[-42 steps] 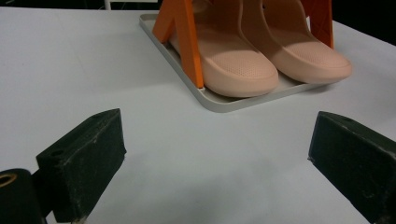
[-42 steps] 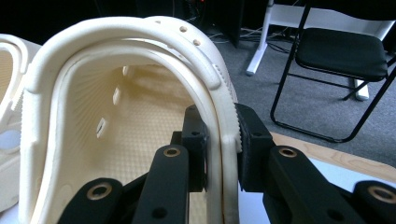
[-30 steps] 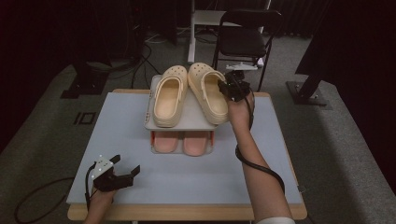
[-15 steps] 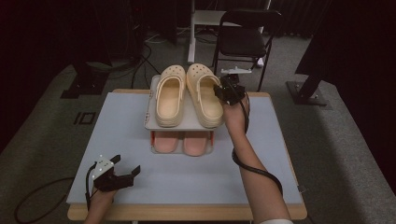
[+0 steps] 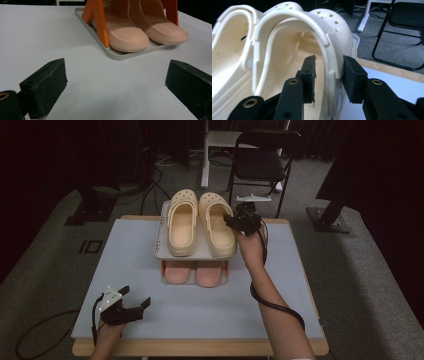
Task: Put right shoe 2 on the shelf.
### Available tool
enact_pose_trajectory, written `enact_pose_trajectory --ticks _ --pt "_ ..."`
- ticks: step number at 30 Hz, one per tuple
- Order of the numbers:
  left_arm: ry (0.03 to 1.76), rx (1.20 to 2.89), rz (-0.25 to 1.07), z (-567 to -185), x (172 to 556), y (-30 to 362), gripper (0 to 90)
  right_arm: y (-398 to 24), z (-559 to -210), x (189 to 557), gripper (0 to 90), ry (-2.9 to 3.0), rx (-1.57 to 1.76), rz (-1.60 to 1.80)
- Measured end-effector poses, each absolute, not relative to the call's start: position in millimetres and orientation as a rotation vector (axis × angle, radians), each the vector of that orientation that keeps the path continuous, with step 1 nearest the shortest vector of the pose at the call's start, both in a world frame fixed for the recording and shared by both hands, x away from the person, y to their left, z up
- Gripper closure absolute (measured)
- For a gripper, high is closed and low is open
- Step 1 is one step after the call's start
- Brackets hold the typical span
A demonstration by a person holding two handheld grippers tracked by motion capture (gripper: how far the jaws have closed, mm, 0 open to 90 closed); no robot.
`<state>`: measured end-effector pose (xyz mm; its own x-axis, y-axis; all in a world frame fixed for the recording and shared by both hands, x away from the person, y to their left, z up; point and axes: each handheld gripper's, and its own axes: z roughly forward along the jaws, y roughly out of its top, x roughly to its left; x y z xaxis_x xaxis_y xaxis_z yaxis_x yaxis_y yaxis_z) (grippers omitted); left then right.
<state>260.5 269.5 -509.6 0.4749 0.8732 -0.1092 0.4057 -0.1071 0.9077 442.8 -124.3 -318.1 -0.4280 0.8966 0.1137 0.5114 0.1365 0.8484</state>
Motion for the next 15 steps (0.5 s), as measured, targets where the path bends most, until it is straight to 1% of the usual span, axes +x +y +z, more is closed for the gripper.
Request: enact_pose_trajectory --ticks 2,6,12,13,15 --pt "1.100 1.709 0.578 -509 260 269 3.6 -126 -319 441 53.2 2.010 1.356 1.244" --pt "1.102 1.710 0.578 -510 260 269 3.6 -129 -321 434 43.5 2.035 1.354 1.283" --pt "1.101 1.712 0.575 -510 261 269 3.6 -139 -325 421 38.6 2.067 1.346 1.354" --pt "1.102 1.713 0.574 -510 261 269 3.6 -144 -326 413 35.5 2.075 1.329 1.389" --pt "1.102 1.714 0.575 -511 261 268 3.6 -146 -326 406 33.7 2.084 1.310 1.405"
